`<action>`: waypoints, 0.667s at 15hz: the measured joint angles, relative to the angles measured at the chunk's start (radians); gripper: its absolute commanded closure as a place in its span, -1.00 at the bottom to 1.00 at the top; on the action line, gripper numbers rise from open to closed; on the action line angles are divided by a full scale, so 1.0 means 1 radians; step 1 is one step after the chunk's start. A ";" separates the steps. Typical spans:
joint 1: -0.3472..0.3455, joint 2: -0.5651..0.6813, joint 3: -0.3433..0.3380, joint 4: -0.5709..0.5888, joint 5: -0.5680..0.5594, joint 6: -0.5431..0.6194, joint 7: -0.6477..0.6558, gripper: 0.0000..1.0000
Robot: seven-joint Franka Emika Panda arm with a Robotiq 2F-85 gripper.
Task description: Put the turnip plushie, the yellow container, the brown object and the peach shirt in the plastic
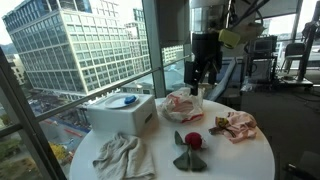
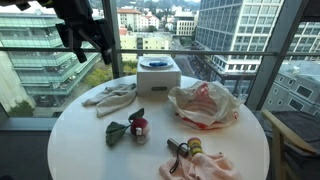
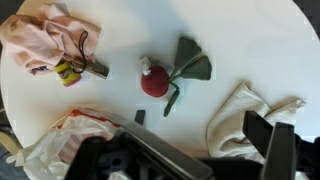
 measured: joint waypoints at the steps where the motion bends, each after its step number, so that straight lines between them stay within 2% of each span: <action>1: -0.022 0.019 -0.003 -0.010 -0.014 0.002 0.026 -1.00; 5: -0.078 0.118 -0.038 -0.048 -0.029 0.091 0.073 -1.00; 10: -0.089 0.332 -0.057 -0.090 -0.040 0.384 0.104 -1.00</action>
